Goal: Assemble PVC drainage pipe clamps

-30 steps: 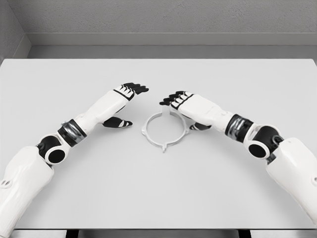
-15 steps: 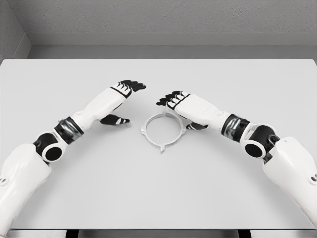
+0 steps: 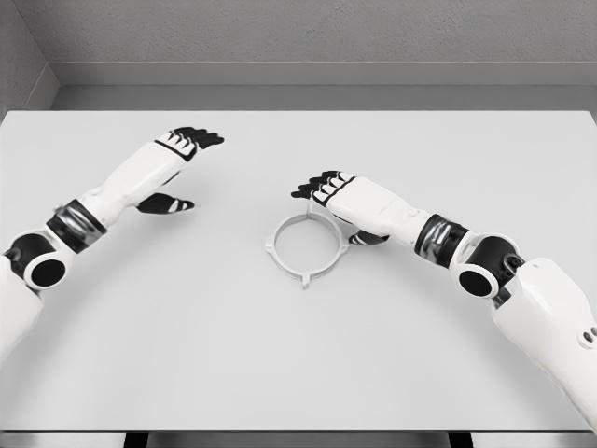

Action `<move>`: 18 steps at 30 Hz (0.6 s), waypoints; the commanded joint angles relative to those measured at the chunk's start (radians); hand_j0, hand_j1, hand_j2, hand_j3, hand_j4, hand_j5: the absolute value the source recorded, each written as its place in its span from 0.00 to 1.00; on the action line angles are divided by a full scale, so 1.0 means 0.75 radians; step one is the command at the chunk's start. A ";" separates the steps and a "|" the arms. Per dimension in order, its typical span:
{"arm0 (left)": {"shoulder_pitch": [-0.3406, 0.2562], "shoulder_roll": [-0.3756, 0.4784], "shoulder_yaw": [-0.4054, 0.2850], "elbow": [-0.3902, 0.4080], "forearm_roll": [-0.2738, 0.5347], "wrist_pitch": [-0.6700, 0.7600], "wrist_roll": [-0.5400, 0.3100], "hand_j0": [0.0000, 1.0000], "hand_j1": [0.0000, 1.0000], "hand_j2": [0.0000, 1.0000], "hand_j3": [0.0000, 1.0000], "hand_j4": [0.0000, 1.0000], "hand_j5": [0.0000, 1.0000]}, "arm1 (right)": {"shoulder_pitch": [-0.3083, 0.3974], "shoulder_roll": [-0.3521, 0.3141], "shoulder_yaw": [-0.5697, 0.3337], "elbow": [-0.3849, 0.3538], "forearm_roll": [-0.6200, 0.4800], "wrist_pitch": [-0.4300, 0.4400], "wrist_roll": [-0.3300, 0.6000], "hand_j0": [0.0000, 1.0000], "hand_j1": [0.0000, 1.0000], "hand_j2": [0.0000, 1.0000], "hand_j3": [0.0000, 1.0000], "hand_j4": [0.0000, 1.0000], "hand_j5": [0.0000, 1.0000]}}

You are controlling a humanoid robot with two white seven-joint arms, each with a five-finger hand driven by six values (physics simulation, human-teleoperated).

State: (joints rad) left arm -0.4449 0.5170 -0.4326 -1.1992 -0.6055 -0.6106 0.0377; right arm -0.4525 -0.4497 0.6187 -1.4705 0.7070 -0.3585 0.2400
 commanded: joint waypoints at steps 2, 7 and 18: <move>0.002 0.006 0.023 0.002 0.008 0.000 0.001 1.00 1.00 1.00 1.00 1.00 1.00 | 0.000 0.011 -0.001 -0.001 -0.006 0.001 0.001 1.00 1.00 1.00 1.00 1.00 1.00; 0.000 0.014 0.023 0.002 0.008 0.000 0.001 1.00 1.00 1.00 1.00 1.00 1.00 | -0.008 0.015 -0.001 -0.001 -0.006 0.001 -0.001 1.00 1.00 1.00 1.00 1.00 1.00; 0.016 0.135 0.084 0.002 0.008 0.000 0.001 1.00 1.00 1.00 1.00 1.00 1.00 | 0.290 -0.623 -0.720 -0.213 -0.593 -0.337 0.013 1.00 1.00 1.00 1.00 1.00 1.00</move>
State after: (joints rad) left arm -0.4293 0.5967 -0.3879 -1.1985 -0.6063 -0.6106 0.0377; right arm -0.1715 -0.7937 0.1916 -1.5775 0.3878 -0.5417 0.2492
